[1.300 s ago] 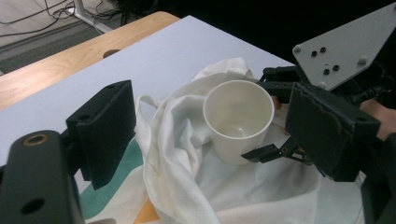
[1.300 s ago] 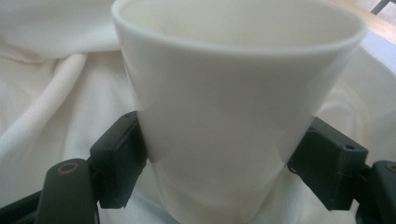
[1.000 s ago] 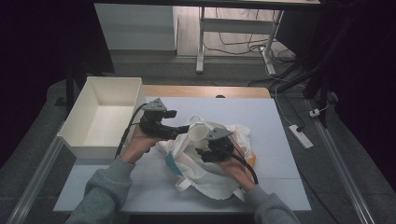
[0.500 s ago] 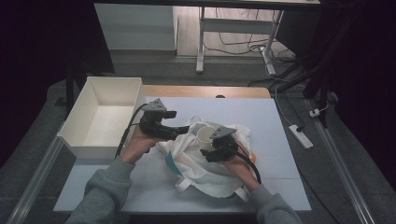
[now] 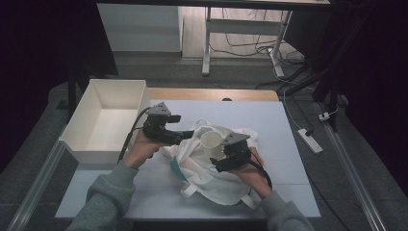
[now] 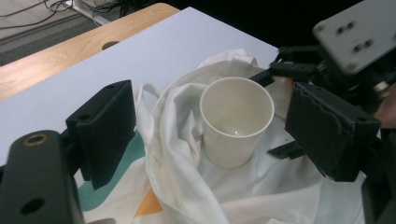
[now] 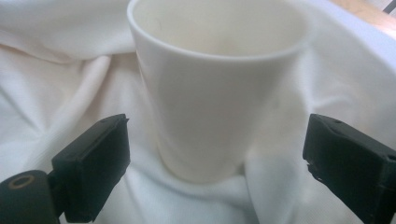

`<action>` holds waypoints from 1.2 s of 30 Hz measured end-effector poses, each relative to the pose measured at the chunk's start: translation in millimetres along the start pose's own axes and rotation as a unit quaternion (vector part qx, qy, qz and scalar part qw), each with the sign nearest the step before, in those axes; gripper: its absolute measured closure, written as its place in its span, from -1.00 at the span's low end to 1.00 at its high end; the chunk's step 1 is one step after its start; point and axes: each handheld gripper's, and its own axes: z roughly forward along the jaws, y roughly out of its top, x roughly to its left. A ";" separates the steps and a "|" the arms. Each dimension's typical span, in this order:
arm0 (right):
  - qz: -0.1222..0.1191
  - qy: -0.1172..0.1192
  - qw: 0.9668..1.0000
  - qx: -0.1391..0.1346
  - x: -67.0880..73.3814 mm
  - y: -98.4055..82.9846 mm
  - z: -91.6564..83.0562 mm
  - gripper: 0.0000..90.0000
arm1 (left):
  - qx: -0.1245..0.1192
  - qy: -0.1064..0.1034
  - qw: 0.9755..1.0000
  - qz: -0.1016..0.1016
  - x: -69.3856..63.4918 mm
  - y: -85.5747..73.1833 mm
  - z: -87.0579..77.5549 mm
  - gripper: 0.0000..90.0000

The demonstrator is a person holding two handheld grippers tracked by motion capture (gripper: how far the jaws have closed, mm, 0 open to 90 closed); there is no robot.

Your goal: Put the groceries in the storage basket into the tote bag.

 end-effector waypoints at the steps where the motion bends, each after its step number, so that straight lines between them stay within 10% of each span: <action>1: 0.004 0.002 1.000 -0.006 -1.5 -1.3 -5.2 -0.83 | 0.000 0.000 1.000 0.000 -0.4 -0.9 -0.7 -0.62; 12: 0.023 0.009 0.998 -0.057 -17.6 -16.5 -43.1 -0.68 | 0.007 0.006 1.000 -0.013 -4.6 -16.5 -11.6 -0.60; 36: 0.043 -0.006 0.997 -0.064 -42.4 -35.6 -63.6 -0.41 | 0.027 0.014 0.999 -0.017 -10.8 -36.8 -24.8 -0.56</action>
